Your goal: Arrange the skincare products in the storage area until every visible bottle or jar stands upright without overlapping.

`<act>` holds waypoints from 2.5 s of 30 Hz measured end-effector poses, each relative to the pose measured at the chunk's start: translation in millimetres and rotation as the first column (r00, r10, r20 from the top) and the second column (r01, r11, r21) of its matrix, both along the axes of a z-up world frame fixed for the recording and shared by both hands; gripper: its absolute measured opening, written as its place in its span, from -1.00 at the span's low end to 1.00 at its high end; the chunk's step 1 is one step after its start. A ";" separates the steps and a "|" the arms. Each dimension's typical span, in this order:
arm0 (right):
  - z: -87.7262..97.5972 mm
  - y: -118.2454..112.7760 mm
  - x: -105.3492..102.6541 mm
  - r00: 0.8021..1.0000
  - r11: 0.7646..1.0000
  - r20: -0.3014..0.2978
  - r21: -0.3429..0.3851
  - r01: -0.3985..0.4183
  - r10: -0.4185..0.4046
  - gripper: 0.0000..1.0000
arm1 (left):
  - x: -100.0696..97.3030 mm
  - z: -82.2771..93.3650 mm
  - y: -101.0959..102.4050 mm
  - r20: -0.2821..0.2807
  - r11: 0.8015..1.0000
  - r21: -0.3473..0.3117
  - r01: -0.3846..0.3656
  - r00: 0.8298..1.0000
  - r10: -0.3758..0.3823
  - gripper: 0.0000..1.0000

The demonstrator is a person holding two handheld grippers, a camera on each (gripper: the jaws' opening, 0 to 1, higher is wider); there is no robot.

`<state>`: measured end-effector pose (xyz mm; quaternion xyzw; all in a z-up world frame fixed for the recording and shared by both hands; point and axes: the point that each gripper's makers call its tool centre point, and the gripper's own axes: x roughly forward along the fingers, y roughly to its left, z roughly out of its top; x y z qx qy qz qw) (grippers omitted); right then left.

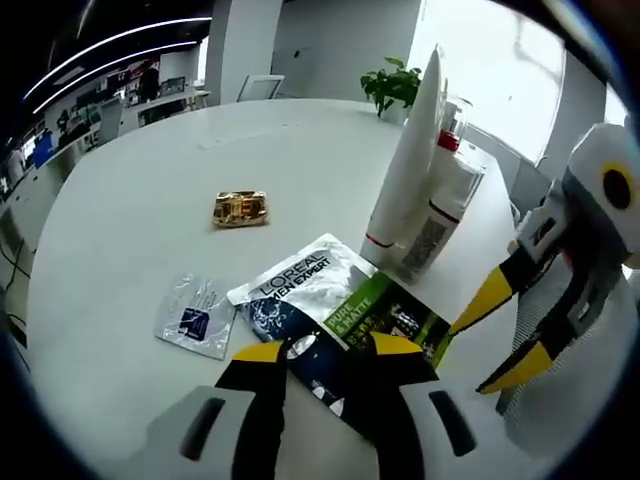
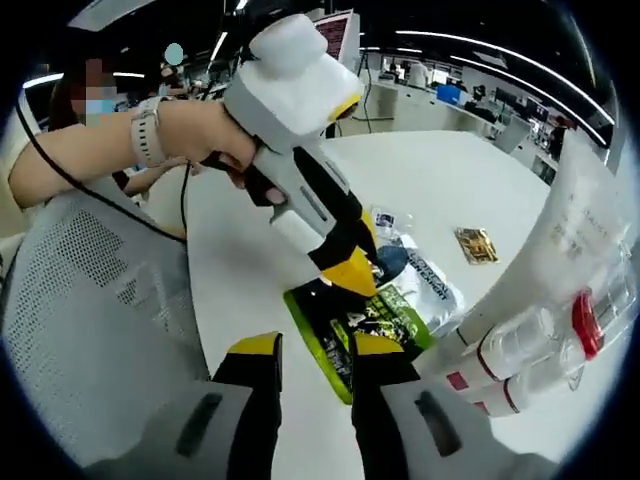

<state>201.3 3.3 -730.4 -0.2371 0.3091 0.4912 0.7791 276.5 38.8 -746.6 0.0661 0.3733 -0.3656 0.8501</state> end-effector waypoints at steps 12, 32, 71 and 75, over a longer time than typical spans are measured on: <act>-31.9 -19.6 1.2 0.999 0.996 -0.033 -0.086 0.026 -0.028 -0.50 | -6.9 -4.2 0.7 -0.018 0.998 0.048 0.037 0.999 -0.036 -0.50; -36.4 -26.1 10.2 0.995 0.992 -0.039 -0.089 0.092 -0.096 -0.62 | -6.4 -12.0 -6.8 -0.008 0.995 0.073 0.064 0.998 -0.064 -0.51; 13.4 -25.9 2.6 0.994 0.993 -0.029 0.046 0.108 -0.107 -0.51 | -19.9 33.7 -11.8 0.086 0.999 -0.005 0.048 0.995 -0.048 -0.37; 27.1 -31.5 -3.5 0.993 0.991 -0.015 0.070 0.118 -0.117 -0.49 | -26.8 45.1 -9.7 0.112 0.999 -0.005 0.047 0.993 -0.047 -0.25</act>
